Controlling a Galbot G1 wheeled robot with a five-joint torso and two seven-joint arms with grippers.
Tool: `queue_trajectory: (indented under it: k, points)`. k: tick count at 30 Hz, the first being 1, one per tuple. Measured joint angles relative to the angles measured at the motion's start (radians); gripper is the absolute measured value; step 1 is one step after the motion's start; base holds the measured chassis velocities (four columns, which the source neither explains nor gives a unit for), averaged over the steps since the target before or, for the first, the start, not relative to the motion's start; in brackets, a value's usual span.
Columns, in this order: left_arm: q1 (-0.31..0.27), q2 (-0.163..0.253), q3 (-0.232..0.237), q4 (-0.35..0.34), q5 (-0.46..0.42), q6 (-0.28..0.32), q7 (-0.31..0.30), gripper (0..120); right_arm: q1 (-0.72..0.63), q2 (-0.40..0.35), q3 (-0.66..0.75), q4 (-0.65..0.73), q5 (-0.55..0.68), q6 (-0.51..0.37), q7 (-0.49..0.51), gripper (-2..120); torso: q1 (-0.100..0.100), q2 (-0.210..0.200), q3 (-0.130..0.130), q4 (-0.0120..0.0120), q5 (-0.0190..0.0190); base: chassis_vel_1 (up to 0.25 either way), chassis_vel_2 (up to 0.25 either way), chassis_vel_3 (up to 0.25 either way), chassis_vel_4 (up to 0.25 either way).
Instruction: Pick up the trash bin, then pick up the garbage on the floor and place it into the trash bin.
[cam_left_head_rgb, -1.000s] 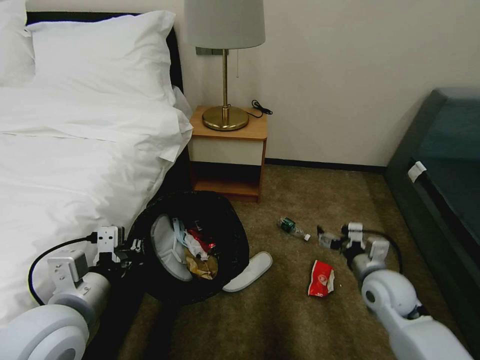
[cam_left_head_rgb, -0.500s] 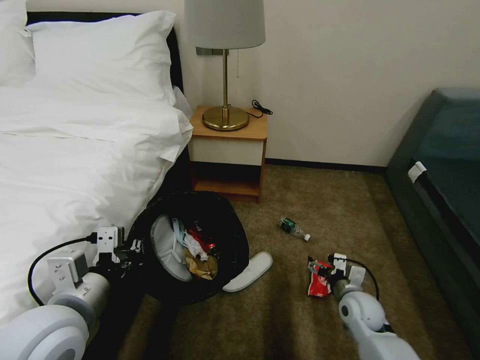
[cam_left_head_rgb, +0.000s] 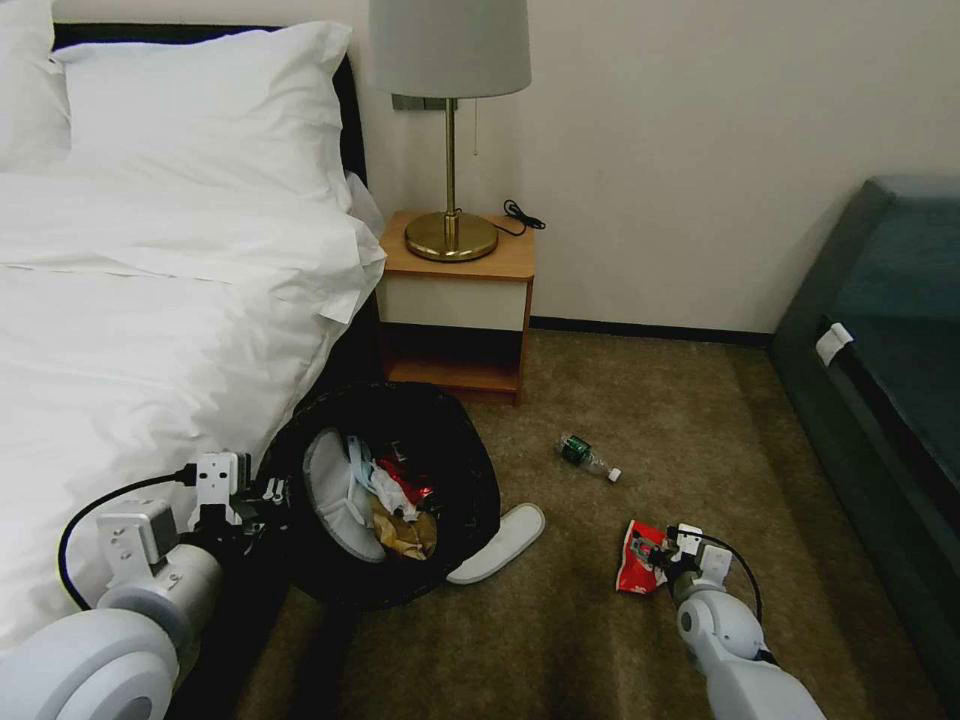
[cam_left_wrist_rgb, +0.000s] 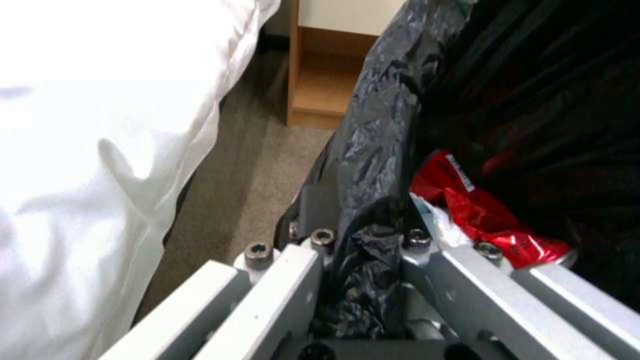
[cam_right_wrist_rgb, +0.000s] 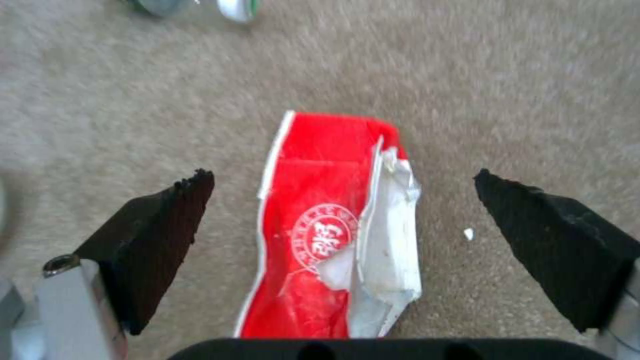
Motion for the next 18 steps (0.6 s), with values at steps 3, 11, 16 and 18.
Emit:
queue_trajectory:
  k: [3,11,16,18]
  points:
    - [0.000,-0.002,0.004,0.000,0.004,0.000,0.001,2,0.039,0.010,-0.008,-0.090,-0.001,0.020,-0.019,100,0.000,0.000,0.000,-0.0001,-0.0001,0.000,0.000,0.000,0.000]
    - [0.001,-0.007,0.007,0.000,0.008,0.000,0.001,2,0.109,0.034,-0.043,-0.259,-0.012,0.077,-0.028,100,0.000,0.000,0.000,0.0000,0.0000,0.000,0.000,0.000,0.000]
    - [0.002,-0.007,0.007,0.000,0.009,0.000,0.002,2,0.134,0.042,-0.044,-0.320,-0.015,0.096,-0.021,100,0.000,0.000,0.000,0.0000,0.0000,0.000,0.000,0.000,0.000]
    - [0.002,-0.007,0.007,0.000,0.009,0.000,0.002,2,0.150,0.045,-0.045,-0.356,-0.015,0.108,-0.015,100,0.000,0.000,0.000,0.0000,0.0000,0.000,0.000,0.000,0.000]
